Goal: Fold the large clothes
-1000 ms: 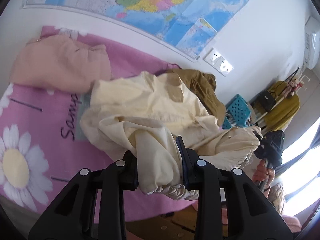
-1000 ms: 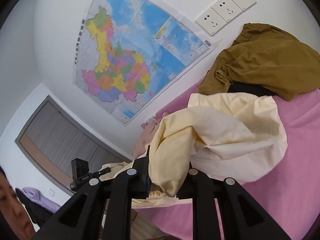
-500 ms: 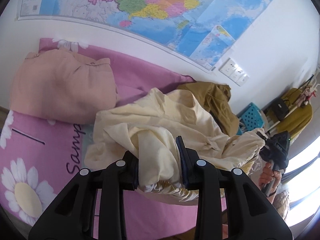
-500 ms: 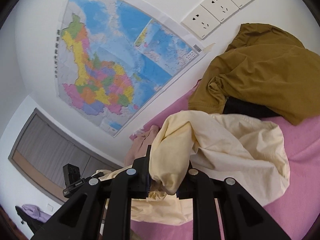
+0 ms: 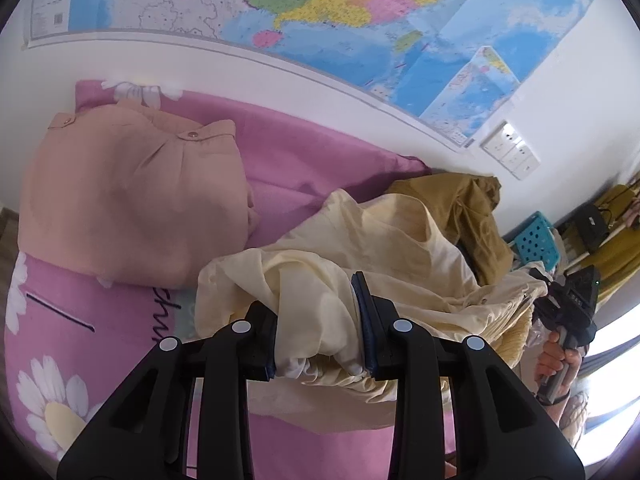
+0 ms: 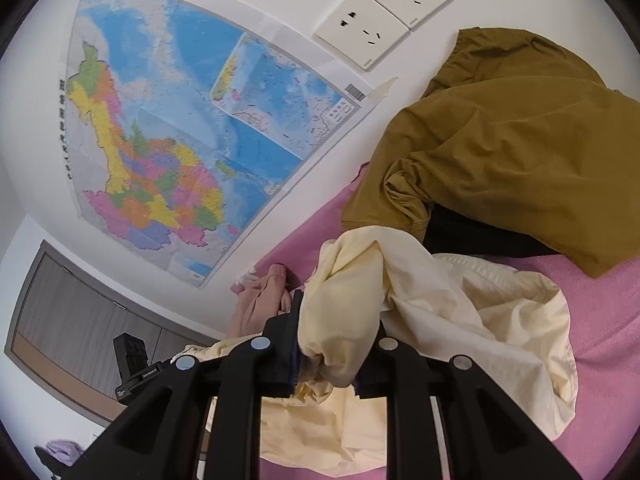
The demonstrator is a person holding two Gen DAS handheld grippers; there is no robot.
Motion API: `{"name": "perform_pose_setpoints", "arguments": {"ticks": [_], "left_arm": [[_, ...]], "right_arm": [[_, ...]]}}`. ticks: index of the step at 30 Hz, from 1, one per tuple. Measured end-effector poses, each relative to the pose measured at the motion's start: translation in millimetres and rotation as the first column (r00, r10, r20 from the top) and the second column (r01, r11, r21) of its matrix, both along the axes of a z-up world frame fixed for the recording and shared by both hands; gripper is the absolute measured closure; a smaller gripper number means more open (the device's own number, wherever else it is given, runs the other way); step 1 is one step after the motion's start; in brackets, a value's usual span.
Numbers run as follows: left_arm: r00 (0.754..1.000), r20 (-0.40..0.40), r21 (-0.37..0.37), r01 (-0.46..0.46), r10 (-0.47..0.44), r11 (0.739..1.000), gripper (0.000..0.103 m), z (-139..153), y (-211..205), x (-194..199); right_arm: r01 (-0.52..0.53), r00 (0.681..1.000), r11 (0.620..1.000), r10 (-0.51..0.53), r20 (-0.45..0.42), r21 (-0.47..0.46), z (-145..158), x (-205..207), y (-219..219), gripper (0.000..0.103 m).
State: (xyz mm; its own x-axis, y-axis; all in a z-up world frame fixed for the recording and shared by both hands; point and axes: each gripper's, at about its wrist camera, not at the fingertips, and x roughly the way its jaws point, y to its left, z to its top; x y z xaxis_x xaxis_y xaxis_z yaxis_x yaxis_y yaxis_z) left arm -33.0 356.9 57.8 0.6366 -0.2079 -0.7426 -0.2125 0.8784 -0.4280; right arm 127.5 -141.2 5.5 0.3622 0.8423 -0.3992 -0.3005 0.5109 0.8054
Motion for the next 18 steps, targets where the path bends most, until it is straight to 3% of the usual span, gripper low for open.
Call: {"name": "perform_pose_setpoints", "arguments": {"ticks": [18], "left_arm": [[0.999, -0.020, 0.069, -0.026, 0.027, 0.997, 0.071, -18.3, -2.8, 34.7]], "right_arm": [[0.013, 0.995, 1.000, -0.015, -0.094, -0.019, -26.2, 41.9, 11.3, 0.081]]}}
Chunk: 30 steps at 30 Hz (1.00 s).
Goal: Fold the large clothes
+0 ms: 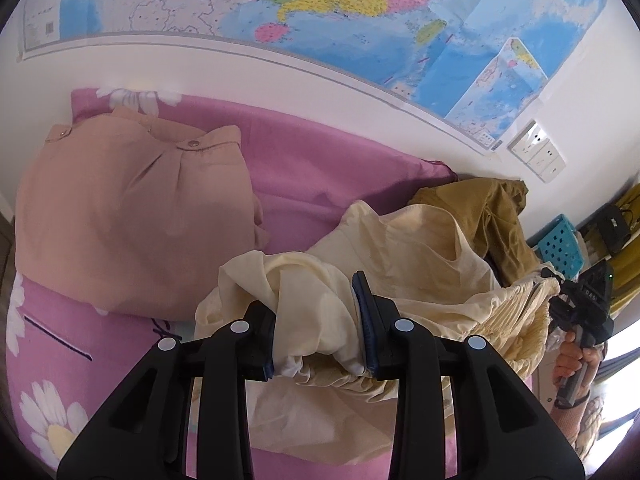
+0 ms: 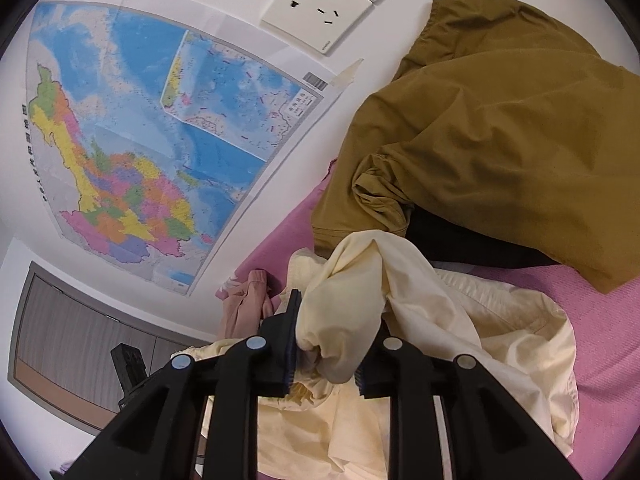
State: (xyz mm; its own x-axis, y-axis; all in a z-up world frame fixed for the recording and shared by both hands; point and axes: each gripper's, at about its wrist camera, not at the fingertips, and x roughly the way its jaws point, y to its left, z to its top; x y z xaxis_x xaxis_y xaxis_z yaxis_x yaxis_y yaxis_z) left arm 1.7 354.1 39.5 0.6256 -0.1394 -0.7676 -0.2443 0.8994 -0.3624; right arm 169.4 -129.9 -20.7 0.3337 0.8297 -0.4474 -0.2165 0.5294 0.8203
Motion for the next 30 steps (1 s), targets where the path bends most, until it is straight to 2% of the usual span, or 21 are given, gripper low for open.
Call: {"name": "perform_pose_setpoints", "arguments": {"ticks": [13, 15, 17, 21, 26, 30], "left_arm": [[1.000, -0.025, 0.019, 0.004, -0.003, 1.000, 0.070, -10.5, 3.1, 20.3], [1.000, -0.027, 0.031, 0.002, -0.001, 1.000, 0.066, -11.0, 3.4, 22.9], [1.000, -0.031, 0.052, 0.005, -0.003, 0.999, 0.054, -12.3, 2.8, 26.9], [1.000, -0.026, 0.115, 0.019, -0.016, 0.993, 0.048, -14.3, -2.0, 33.4], [1.000, -0.026, 0.079, 0.011, -0.009, 0.997, 0.039, -15.1, 4.6, 42.5], [0.999, -0.043, 0.058, -0.018, 0.021, 0.998, 0.036, -18.9, 12.8, 53.7]], "right_arm": [[0.004, 0.999, 1.000, -0.004, -0.033, -0.006, -11.3, 16.0, 3.6, 0.080], [0.008, 0.999, 1.000, -0.009, -0.039, -0.009, -13.5, 18.5, 3.6, 0.080], [0.016, 0.999, 1.000, -0.016, -0.049, -0.012, -16.0, 21.1, 4.4, 0.080], [0.032, 0.997, 0.999, -0.033, -0.065, -0.015, -20.1, 25.9, 7.2, 0.078], [0.044, 0.995, 0.999, -0.046, -0.090, -0.026, -27.1, 32.5, 11.5, 0.078], [0.061, 0.992, 0.998, -0.063, -0.110, -0.028, -33.2, 38.6, 15.8, 0.077]]}}
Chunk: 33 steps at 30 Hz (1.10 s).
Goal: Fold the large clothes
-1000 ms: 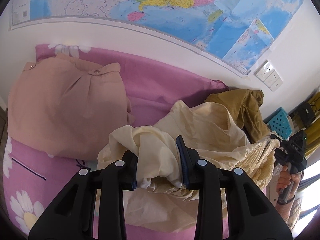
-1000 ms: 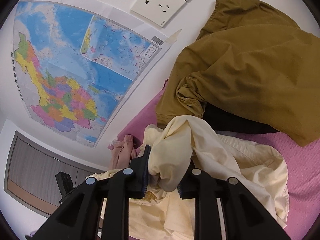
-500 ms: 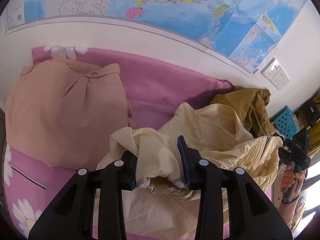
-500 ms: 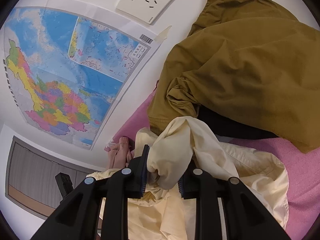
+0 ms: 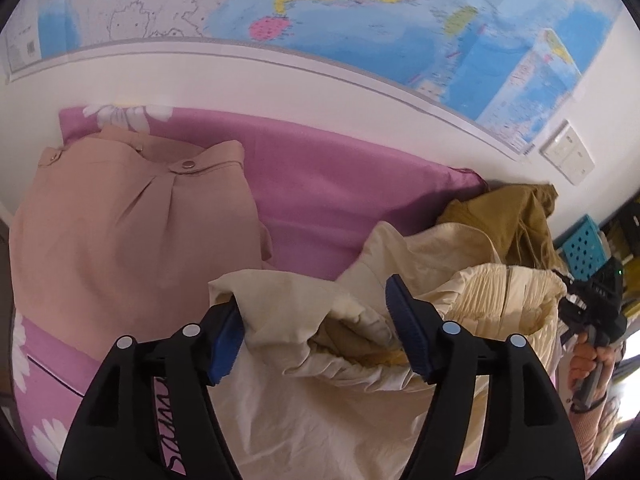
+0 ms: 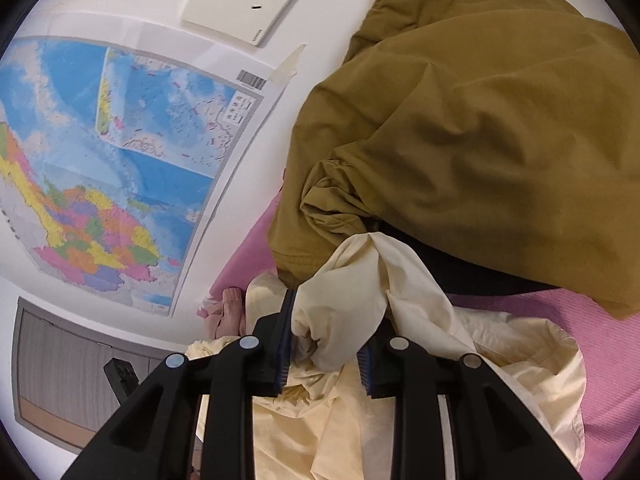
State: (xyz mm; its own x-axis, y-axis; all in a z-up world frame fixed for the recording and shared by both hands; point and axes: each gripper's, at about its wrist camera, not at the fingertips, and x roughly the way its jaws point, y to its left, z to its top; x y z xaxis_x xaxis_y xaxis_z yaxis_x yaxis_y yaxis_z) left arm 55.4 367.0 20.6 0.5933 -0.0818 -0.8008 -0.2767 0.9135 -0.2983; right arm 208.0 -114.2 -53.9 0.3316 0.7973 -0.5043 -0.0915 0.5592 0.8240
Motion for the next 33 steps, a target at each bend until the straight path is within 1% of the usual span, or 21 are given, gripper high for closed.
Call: {"name": "perform_pose_setpoints", "arguments": {"ticks": [2, 6, 9, 12, 14, 15, 16, 17, 18, 21, 22, 23, 24, 25, 27, 28, 29, 30, 31, 32, 33], "left_arm": [[1.000, -0.003, -0.007, -0.010, 0.010, 1.000, 0.036, -2.8, 1.9, 4.9], [0.999, -0.021, 0.051, -0.034, 0.035, 0.998, 0.036, -9.3, 0.8, 15.4], [0.998, -0.029, 0.074, -0.045, 0.048, 0.996, 0.036, -12.6, 2.0, 23.1], [0.997, -0.043, 0.100, -0.054, 0.059, 0.994, 0.036, -12.4, 3.0, 29.7], [0.998, -0.058, 0.107, -0.030, 0.036, 0.994, 0.024, -9.0, -0.2, 32.0], [0.998, -0.054, 0.108, -0.017, 0.023, 0.994, 0.023, -5.6, -2.0, 31.1], [1.000, -0.023, 0.120, -0.012, 0.015, 0.993, 0.019, 2.3, -4.3, 26.5], [1.000, 0.002, 0.128, -0.018, 0.018, 0.992, 0.011, 7.8, -3.9, 23.2], [0.999, 0.046, 0.122, -0.029, 0.024, 0.992, 0.008, 16.2, -2.7, 16.9], [0.984, 0.175, 0.075, -0.048, 0.035, 0.996, 0.007, 39.6, 0.3, -6.2], [0.976, 0.215, 0.068, -0.030, 0.015, 0.997, 0.007, 46.0, -3.4, -15.3], [0.972, 0.235, 0.067, -0.001, -0.015, 0.998, 0.007, 48.8, -9.7, -19.5], [0.968, 0.240, 0.085, 0.054, -0.073, 0.995, 0.007, 48.4, -23.0, -25.2], [0.967, 0.228, 0.112, 0.090, -0.114, 0.990, 0.007, 46.2, -34.8, -28.0], [0.949, 0.193, 0.197, 0.212, -0.250, 0.957, 0.007, 31.8, -75.9, -36.7], [0.938, 0.178, 0.209, 0.258, -0.296, 0.943, 0.007, 24.9, -89.3, -39.1], [0.923, 0.143, 0.218, 0.323, -0.357, 0.921, 0.007, 11.9, -107.9, -39.1], [0.914, 0.100, 0.231, 0.363, -0.393, 0.903, 0.007, -2.7, -123.2, -35.6], [0.914, 0.063, 0.238, 0.377, -0.402, 0.895, 0.010, -17.4, -133.3, -29.7], [0.920, 0.031, 0.243, 0.373, -0.391, 0.895, 0.016, -29.5, -137.8, -22.5], [0.925, 0.019, 0.230, 0.365, -0.380, 0.902, 0.016, -38.6, -137.6, -16.5]], "right_arm": [[0.004, 1.000, 1.000, -0.004, -0.003, -0.002, -1.1, 1.8, 2.2, 0.074], [0.008, 1.000, 1.000, -0.008, 0.005, -0.012, 1.7, 6.5, 5.1, 0.073], [0.010, 1.000, 1.000, -0.009, 0.021, -0.028, 5.9, 10.6, 7.9, 0.073], [0.022, 1.000, 0.999, -0.022, 0.006, -0.034, 3.5, 17.6, 10.1, 0.073], [0.034, 0.999, 0.999, -0.034, -0.008, -0.036, 0.8, 22.5, 12.0, 0.073], [0.038, 0.999, 0.999, -0.039, -0.014, -0.037, -0.8, 24.2, 12.8, 0.073], [0.042, 0.999, 0.998, -0.042, -0.017, -0.040, -1.8, 25.8, 14.8, 0.073], [0.045, 0.999, 0.998, -0.046, -0.021, -0.042, -2.7, 26.9, 15.4, 0.073], [0.051, 0.998, 0.998, -0.052, -0.028, -0.044, -4.4, 28.6, 16.2, 0.073], [0.060, 0.997, 0.997, -0.061, -0.035, -0.050, -8.1, 31.9, 18.2, 0.073], [0.064, 0.997, 0.997, -0.066, -0.040, -0.049, -9.4, 32.6, 18.0, 0.073], [0.063, 0.997, 0.997, -0.066, -0.044, -0.050, -10.4, 33.9, 18.3, 0.073], [0.066, 0.997, 0.997, -0.068, -0.046, -0.051, -10.8, 34.7, 18.3, 0.073], [0.068, 0.996, 0.996, -0.071, -0.050, -0.050, -11.5, 35.7, 18.3, 0.073], [0.070, 0.996, 0.996, -0.073, -0.055, -0.052, -11.7, 36.9, 18.8, 0.072], [0.069, 0.996, 0.996, -0.072, -0.053, -0.057, -10.8, 36.7, 19.8, 0.071], [0.065, 0.997, 0.996, -0.068, -0.046, -0.061, -8.9, 36.3, 20.9, 0.069], [0.057, 0.998, 0.995, -0.060, -0.030, -0.078, -5.1, 34.9, 23.5, 0.066], [0.053, 0.998, 0.994, -0.055, -0.018, -0.092, -1.8, 33.8, 25.4, 0.065], [0.047, 0.999, 0.993, -0.046, 0.005, -0.104, 4.2, 31.1, 27.0, 0.061], [0.041, 0.999, 0.993, -0.039, 0.022, -0.109, 8.3, 29.2, 28.0, 0.053]]}}
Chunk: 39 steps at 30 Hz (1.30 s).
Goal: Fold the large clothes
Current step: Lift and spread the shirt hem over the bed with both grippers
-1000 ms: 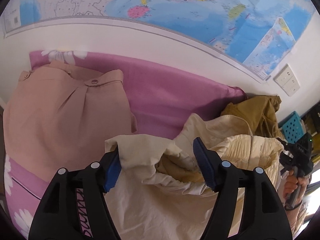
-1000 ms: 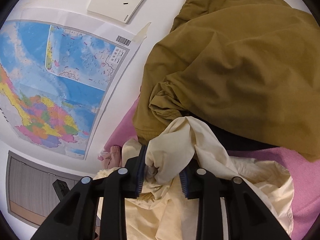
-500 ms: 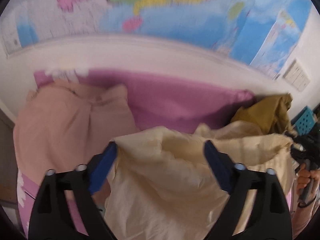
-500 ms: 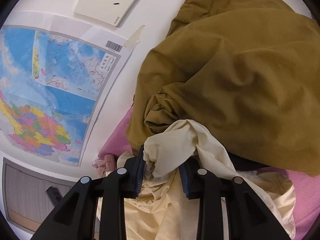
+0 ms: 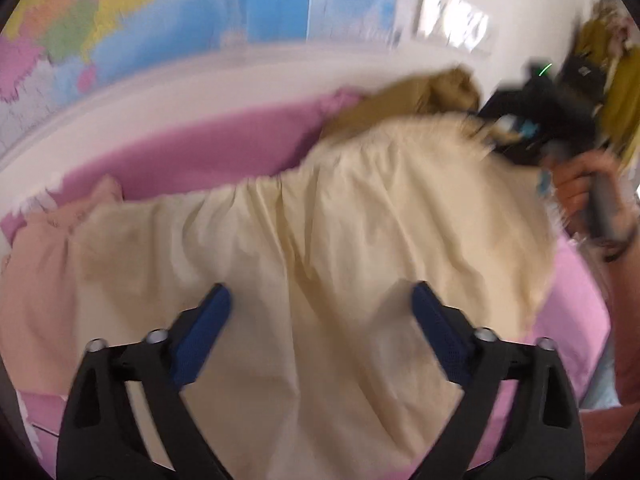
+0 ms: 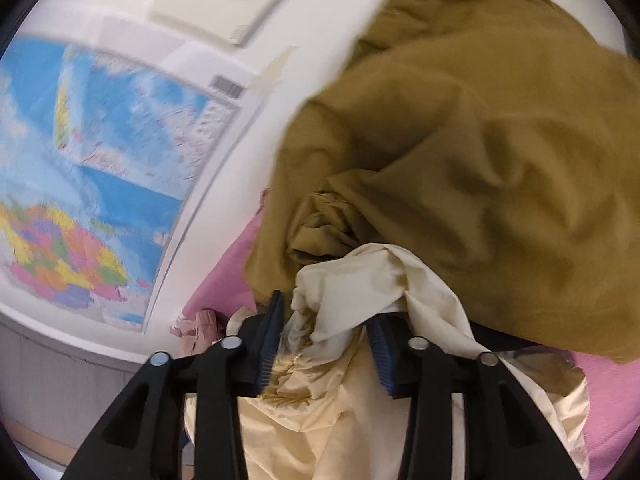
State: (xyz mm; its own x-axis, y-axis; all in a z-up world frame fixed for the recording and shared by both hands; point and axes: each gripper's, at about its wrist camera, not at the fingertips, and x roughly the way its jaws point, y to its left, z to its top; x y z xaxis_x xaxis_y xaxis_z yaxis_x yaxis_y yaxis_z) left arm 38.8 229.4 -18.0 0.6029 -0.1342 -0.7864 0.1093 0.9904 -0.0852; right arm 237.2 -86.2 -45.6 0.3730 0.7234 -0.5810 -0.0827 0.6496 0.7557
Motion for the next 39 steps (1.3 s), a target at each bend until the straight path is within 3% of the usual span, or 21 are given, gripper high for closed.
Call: {"name": "perform_pose_setpoints", "arguments": {"ticks": [3, 7, 9, 12, 14, 16, 17, 18, 19, 20, 21, 23, 26, 28, 30, 32, 34, 36, 39], "left_arm": [[0.996, -0.019, -0.020, -0.089, 0.089, 0.996, 0.024, -15.8, 11.4, 16.3], [0.990, -0.037, -0.062, -0.137, 0.135, 0.989, 0.028, -25.3, 22.2, 26.6], [0.989, -0.035, -0.060, -0.144, 0.142, 0.988, 0.028, -26.7, 23.8, 28.9], [0.988, -0.023, -0.053, -0.152, 0.151, 0.987, 0.028, -28.8, 21.7, 25.8], [0.987, -0.013, -0.048, -0.163, 0.163, 0.985, 0.029, -29.5, 21.0, 32.2], [0.985, -0.005, -0.047, -0.173, 0.173, 0.984, 0.030, -28.8, 20.0, 32.5], [0.984, -0.001, -0.045, -0.177, 0.177, 0.983, 0.031, -26.9, 17.6, 32.3], [0.982, 0.004, -0.038, -0.188, 0.188, 0.981, 0.031, -26.2, 18.4, 32.8], [0.980, 0.004, -0.039, -0.198, 0.198, 0.980, 0.033, -25.2, 20.4, 33.2], [0.979, 0.005, -0.044, -0.204, 0.205, 0.978, 0.034, -24.1, 23.3, 31.5], [0.976, 0.008, -0.049, -0.216, 0.217, 0.975, 0.034, -21.6, 26.8, 31.9], [0.971, 0.024, -0.055, -0.235, 0.237, 0.970, 0.036, -13.3, 31.6, 30.7], [0.968, 0.097, -0.066, -0.226, 0.232, 0.972, 0.026, 3.2, 34.1, 22.2], [0.973, 0.107, -0.081, -0.198, 0.206, 0.977, 0.024, 3.9, 33.5, 20.1], [0.977, 0.080, -0.049, -0.193, 0.197, 0.980, 0.024, -6.1, 31.2, 23.6], [0.979, 0.012, -0.037, -0.201, 0.202, 0.979, 0.024, -25.6, 34.5, 33.0], [0.978, -0.018, -0.038, -0.209, 0.209, 0.977, 0.025, -38.5, 41.2, 38.5], [0.978, -0.021, -0.035, -0.209, 0.208, 0.977, 0.025, -42.4, 42.7, 41.3], [0.979, -0.017, -0.030, -0.205, 0.205, 0.978, 0.025, -42.4, 43.5, 43.7]], "right_arm": [[-0.038, 0.996, 0.999, 0.040, 0.077, -0.028, 18.8, -12.2, 1.8, 0.032], [-0.096, 0.960, 0.988, 0.125, 0.251, -0.124, 50.7, -47.5, 1.6, 0.020], [-0.151, 0.905, 0.965, 0.223, 0.363, -0.214, 63.0, -76.1, 13.3, 0.016], [-0.233, 0.831, 0.905, 0.376, 0.410, -0.357, 59.0, -108.9, 46.6, 0.016], [-0.254, 0.770, 0.828, 0.486, 0.414, -0.500, 43.7, -126.7, 79.4, 0.018], [-0.249, 0.744, 0.769, 0.541, 0.392, -0.589, 26.4, -129.6, 99.9, 0.036], [-0.226, 0.749, 0.752, 0.540, 0.383, -0.619, 20.1, -126.5, 106.4, 0.057], [-0.211, 0.758, 0.738, 0.538, 0.369, -0.641, 12.2, -118.9, 113.0, 0.069], [-0.218, 0.765, 0.752, 0.527, 0.370, -0.622, 9.5, -110.6, 113.9, 0.077], [-0.213, 0.772, 0.768, 0.512, 0.378, -0.604, 10.6, -105.0, 113.8, 0.092], [-0.205, 0.791, 0.799, 0.475, 0.386, -0.565, 15.4, -94.4, 110.6, 0.099], [-0.188, 0.807, 0.837, 0.429, 0.405, -0.513, 25.6, -82.3, 108.1, 0.100], [-0.113, 0.788, 0.820, 0.417, 0.452, -0.560, 28.5, -78.5, 116.5, 0.101], [-0.102, 0.801, 0.806, 0.414, 0.433, -0.583, 16.5, -65.2, 126.5, 0.101], [-0.145, 0.836, 0.808, 0.409, 0.366, -0.571, -3.5, -49.9, 132.2, 0.098], [-0.172, 0.831, 0.805, 0.428, 0.354, -0.568, -15.4, -43.4, 136.2, 0.099], [-0.195, 0.821, 0.816, 0.439, 0.365, -0.544, -14.0, -51.6, 127.3, 0.091], [-0.225, 0.821, 0.853, 0.426, 0.380, -0.470, -4.5, -64.1, 105.2, 0.061], [-0.151, 0.803, 0.884, 0.371, 0.466, -0.443, 16.1, -93.1, 59.2, 0.037]]}}
